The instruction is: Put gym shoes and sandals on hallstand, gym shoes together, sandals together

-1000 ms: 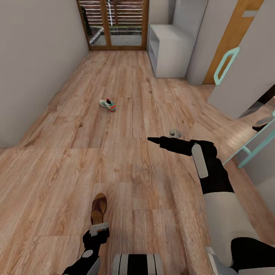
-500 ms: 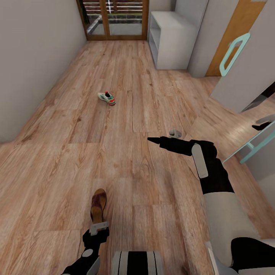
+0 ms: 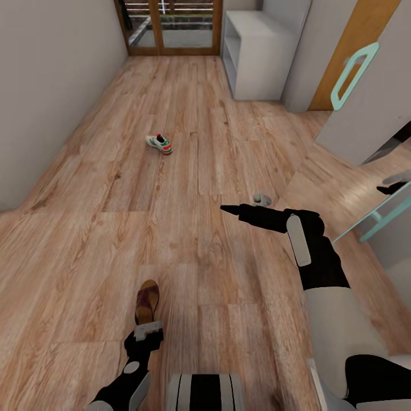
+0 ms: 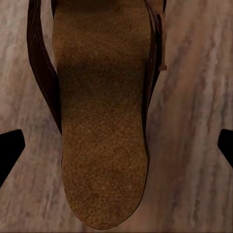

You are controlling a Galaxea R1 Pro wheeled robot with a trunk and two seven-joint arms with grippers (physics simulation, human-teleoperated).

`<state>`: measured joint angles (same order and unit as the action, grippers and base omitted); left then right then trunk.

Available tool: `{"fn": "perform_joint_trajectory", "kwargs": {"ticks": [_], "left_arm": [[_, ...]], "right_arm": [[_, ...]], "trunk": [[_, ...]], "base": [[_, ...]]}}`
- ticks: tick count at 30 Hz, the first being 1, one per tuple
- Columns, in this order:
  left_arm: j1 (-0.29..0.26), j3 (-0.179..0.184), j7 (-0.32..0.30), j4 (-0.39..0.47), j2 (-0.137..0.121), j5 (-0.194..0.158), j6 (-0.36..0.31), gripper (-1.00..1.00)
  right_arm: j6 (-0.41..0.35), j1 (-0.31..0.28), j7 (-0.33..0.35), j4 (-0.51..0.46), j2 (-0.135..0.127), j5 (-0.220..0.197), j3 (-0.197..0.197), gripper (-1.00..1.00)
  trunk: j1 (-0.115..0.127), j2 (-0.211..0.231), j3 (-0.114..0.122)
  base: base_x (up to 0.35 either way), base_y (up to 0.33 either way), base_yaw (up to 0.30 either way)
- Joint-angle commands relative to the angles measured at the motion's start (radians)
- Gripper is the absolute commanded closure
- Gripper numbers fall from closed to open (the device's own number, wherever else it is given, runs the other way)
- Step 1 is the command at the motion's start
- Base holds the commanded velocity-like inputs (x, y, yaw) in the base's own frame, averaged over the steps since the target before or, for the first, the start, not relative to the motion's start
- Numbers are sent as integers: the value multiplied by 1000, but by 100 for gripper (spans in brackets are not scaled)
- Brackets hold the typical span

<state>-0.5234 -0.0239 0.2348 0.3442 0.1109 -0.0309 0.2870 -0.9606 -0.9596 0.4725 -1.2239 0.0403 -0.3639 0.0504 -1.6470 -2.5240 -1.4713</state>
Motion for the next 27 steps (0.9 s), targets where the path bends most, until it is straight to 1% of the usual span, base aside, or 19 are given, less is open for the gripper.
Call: {"fn": "perform_joint_trajectory", "kwargs": {"ticks": [1,10,19,27], "left_arm": [[-1,-2,0,1,0,-3,4,-100],[-3,-2,0,5,-3,-4,6,-100],[-3,-5,0,6,-4,-4,9,-100],[-3,-7,0,7,-4,-4,10,-100]], "right_arm": [[-6,-1,8,0,1,5,3,-100],[-6,-1,8,1,1,6,3,-100],[-6,-1,8,1,1,6,2,-100],[-6,-1,8,1,1,6,3,-100]], "trunk": [[0,-1,-5],[-4,-3,-40],[-4,-3,-40],[-8,-4,-76]], "base": [[0,0,0],[0,0,0],[0,0,0],[0,0,0]]}}
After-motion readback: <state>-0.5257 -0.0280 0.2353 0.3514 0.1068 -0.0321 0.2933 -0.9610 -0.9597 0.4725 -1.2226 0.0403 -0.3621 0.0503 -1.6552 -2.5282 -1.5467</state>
